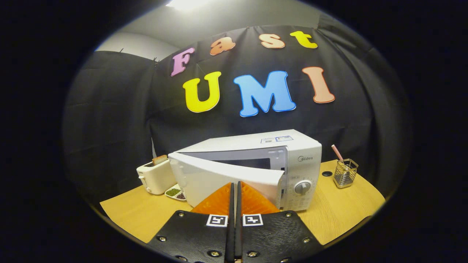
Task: Open the microwave, put the food inside, and close the microwave door.
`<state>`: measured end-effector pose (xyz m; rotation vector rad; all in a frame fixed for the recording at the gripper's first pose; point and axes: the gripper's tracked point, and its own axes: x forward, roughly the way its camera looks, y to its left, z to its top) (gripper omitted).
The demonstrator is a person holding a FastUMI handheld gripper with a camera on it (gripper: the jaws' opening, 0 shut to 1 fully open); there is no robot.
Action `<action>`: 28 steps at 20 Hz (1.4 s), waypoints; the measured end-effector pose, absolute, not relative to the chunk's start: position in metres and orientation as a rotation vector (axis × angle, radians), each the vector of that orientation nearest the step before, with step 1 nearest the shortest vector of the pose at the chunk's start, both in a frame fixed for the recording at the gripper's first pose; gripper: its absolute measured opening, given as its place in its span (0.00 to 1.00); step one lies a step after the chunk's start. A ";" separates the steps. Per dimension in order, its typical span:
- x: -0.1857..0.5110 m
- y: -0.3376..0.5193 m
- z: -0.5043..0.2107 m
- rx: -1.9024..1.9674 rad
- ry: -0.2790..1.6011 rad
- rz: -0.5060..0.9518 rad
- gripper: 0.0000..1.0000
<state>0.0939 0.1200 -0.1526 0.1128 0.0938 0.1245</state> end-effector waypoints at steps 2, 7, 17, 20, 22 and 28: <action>0.107 0.108 -0.151 0.124 0.083 0.081 0.01; 0.143 0.084 -0.150 0.112 0.084 0.014 0.01; 0.181 0.065 -0.148 0.128 0.065 -0.040 0.01; 0.184 0.065 -0.147 0.152 0.064 -0.040 0.01; 0.185 0.065 -0.152 0.118 0.062 -0.037 0.01; 0.150 0.066 -0.145 0.104 0.048 0.011 0.06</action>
